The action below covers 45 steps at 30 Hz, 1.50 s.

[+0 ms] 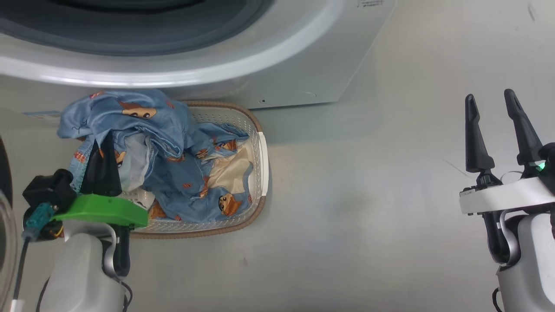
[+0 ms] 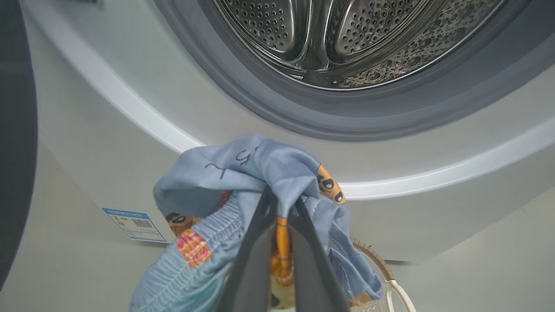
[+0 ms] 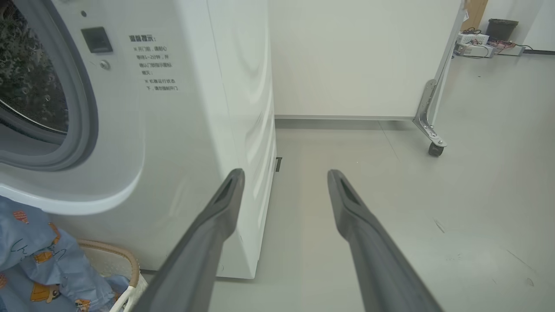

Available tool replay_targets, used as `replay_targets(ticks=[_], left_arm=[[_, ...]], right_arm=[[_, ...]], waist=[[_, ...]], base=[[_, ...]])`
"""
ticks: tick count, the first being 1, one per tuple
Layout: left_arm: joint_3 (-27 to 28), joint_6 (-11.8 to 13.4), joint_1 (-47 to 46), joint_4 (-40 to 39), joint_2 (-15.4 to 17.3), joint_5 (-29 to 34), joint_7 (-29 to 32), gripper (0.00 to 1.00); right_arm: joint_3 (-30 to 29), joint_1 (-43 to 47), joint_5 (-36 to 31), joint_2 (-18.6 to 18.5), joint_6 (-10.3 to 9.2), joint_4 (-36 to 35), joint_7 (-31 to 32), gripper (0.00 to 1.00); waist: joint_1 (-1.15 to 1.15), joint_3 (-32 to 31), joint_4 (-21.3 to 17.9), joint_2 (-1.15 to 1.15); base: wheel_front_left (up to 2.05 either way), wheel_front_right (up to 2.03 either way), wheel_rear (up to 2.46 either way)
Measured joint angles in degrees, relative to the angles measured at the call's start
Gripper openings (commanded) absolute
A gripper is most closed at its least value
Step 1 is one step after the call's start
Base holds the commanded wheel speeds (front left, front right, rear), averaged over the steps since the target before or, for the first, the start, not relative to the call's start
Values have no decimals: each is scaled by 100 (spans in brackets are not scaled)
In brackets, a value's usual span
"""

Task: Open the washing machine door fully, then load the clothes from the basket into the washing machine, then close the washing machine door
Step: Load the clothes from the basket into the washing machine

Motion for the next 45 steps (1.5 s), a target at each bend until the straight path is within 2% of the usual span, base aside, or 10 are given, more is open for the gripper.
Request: replay_targets(ticks=[14, 31, 45], left_arm=[[252, 70, 1349, -849, -71, 246, 0, 0], [256, 167, 2779, -1422, -107, 360, 0, 0], [194, 215, 3245, -1915, -108, 446, 0, 0]], right_arm=[[47, 532, 1, 99, 0, 160, 0, 100], [20, 1658, -9, 132, 0, 515, 0, 100], [55, 1950, -9, 107, 0, 437, 0, 100]], waist=[[0, -1180, 17, 0], [0, -2582, -128, 0], [0, -3127, -208, 0]], base=[[0, 0, 0], [0, 0, 0], [0, 0, 0]])
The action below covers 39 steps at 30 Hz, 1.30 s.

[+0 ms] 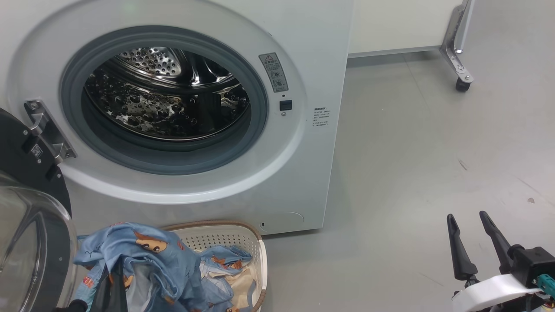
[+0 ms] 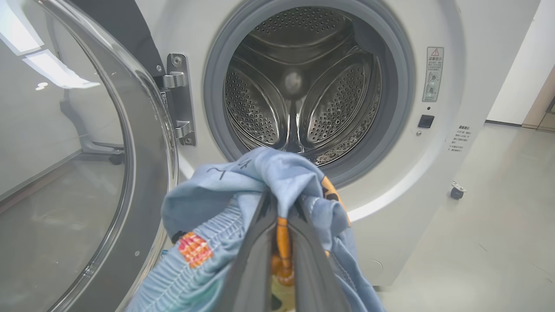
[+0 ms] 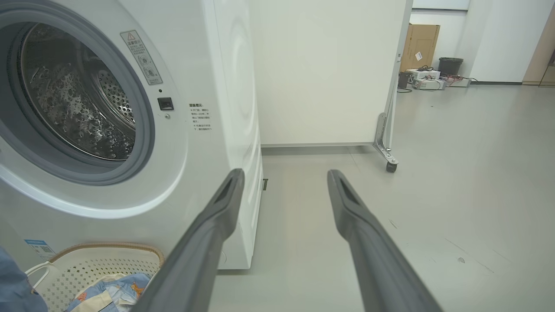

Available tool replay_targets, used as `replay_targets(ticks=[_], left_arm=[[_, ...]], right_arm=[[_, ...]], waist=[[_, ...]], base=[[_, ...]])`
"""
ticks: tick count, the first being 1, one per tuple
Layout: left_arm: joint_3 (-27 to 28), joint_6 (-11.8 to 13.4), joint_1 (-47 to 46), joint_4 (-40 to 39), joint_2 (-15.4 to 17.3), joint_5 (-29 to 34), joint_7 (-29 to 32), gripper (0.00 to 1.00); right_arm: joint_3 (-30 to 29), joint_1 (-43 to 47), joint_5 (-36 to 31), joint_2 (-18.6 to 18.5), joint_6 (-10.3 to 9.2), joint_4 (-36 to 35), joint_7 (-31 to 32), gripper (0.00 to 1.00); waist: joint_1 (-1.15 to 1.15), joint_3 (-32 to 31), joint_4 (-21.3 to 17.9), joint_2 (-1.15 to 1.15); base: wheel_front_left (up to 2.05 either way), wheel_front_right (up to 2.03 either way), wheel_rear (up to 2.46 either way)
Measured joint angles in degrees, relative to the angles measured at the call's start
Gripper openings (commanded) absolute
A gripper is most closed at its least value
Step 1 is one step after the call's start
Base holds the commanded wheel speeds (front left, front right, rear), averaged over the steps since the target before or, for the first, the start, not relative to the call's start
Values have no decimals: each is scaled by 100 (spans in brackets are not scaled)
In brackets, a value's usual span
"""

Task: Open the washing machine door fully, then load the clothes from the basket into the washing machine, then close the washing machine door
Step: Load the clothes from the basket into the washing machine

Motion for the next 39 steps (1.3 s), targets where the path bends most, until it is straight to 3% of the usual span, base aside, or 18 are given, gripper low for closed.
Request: replay_targets(ticks=[23, 39], left_arm=[[-93, 70, 158, -430, 1, 65, 0, 0], [300, 97, -1331, -292, 178, 80, 0, 0]], right_arm=[[245, 71, 20, 68, 0, -199, 0, 100], [465, -359, 171, 319, 0, -332, 0, 100]], waist=[[0, 282, -86, 0], [0, 917, -721, 0]], base=[[0, 0, 0], [0, 0, 0]])
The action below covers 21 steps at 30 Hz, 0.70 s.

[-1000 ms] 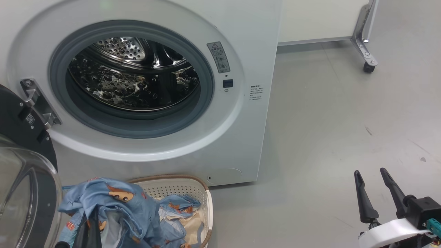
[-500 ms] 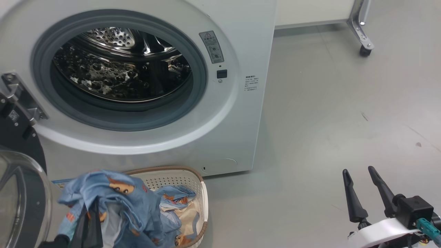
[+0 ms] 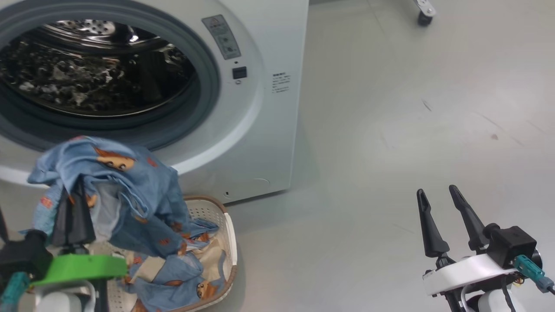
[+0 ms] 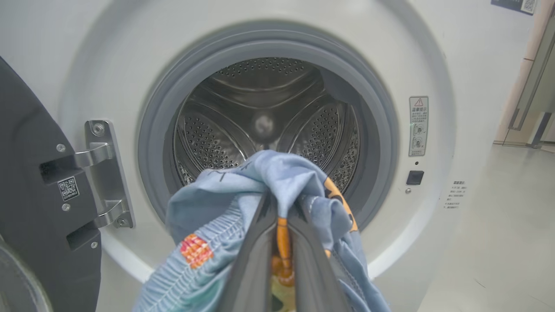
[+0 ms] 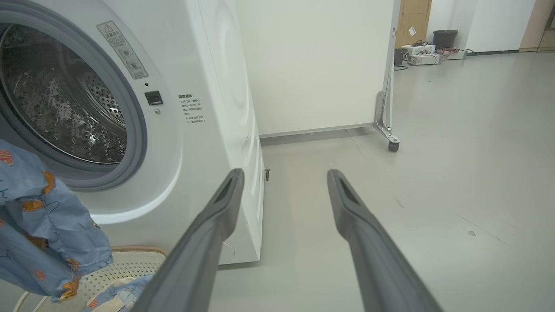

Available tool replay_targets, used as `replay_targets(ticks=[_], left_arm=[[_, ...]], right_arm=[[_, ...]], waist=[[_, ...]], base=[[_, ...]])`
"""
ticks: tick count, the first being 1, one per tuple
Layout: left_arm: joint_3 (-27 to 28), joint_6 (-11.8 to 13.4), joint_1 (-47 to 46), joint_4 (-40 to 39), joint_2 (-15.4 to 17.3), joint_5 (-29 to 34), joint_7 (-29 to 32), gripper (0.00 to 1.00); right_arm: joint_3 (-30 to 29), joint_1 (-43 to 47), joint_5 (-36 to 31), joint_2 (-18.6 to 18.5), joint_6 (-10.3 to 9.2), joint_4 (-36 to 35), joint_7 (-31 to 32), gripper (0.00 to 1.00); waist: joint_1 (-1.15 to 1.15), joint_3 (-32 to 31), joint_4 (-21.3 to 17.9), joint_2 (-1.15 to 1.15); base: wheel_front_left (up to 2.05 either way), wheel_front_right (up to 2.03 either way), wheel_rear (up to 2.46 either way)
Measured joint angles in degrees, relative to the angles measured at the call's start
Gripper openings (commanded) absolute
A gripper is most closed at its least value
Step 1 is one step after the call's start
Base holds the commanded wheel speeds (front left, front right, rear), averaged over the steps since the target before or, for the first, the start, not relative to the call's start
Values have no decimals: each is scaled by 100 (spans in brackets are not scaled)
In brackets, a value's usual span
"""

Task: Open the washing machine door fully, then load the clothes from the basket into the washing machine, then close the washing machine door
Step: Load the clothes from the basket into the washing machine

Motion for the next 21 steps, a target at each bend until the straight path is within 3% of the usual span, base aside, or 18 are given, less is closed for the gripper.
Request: replay_targets(ticks=[14, 21], left_arm=[[575, 158, -1547, 1065, 736, 76, 463, 0], [734, 203, -2540, 1361, 948, 44, 667, 0]], right_arm=[[180, -438, 134, 83, 0, -26, 0, 100], [377, -586, 136, 103, 0, -35, 0, 100]], waist=[[0, 771, -785, 0], [0, 1284, -1058, 0]], base=[[0, 0, 0], [0, 0, 0]])
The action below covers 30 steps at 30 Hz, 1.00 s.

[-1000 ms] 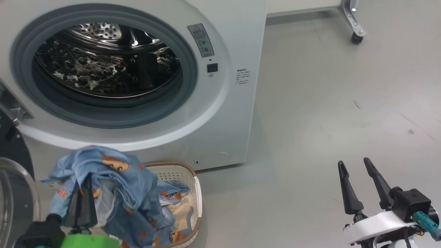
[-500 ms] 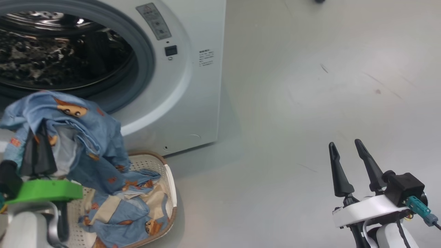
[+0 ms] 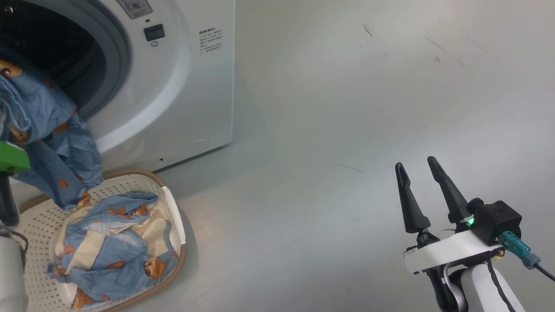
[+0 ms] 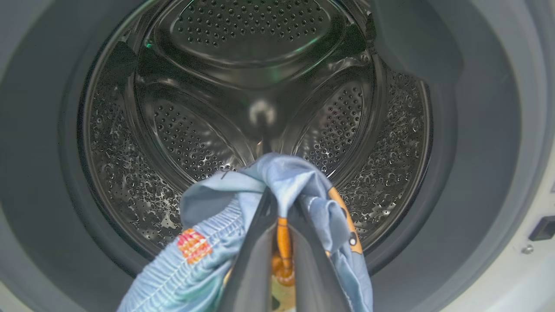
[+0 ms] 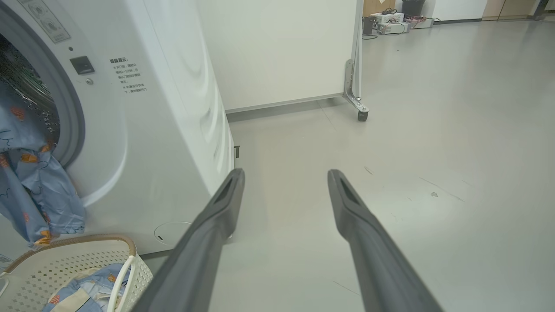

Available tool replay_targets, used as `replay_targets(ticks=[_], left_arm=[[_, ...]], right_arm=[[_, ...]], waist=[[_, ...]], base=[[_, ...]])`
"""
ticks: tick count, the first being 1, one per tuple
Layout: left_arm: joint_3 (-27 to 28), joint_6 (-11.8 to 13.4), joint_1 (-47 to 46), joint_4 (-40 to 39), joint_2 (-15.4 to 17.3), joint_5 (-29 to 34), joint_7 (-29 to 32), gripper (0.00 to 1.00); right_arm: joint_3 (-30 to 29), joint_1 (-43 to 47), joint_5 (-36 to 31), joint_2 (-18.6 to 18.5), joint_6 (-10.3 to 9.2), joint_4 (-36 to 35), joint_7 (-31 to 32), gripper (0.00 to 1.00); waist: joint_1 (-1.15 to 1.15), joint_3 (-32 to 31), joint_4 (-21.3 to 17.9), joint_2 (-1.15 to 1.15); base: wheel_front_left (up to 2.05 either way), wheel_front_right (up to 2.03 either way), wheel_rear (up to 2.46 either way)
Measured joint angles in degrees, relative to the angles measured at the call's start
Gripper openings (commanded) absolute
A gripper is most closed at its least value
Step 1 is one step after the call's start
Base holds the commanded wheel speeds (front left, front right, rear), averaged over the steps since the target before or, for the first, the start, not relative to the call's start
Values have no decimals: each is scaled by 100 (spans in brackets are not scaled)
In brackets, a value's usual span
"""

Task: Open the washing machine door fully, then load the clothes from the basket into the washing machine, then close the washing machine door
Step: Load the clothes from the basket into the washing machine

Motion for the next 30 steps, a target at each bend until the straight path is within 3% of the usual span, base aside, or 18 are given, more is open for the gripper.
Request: replay_targets(ticks=[17, 30], left_arm=[[-51, 29, -1649, 978, 463, 186, 179, 0], [13, 107, -2444, 1663, 668, 323, -113, 0]], right_arm=[[237, -561, 43, 42, 0, -83, 0, 100], [414, -686, 42, 47, 0, -74, 0, 100]], waist=[[1, 1221, -273, 0], [0, 1613, -272, 0]], base=[[0, 0, 0], [0, 0, 0]])
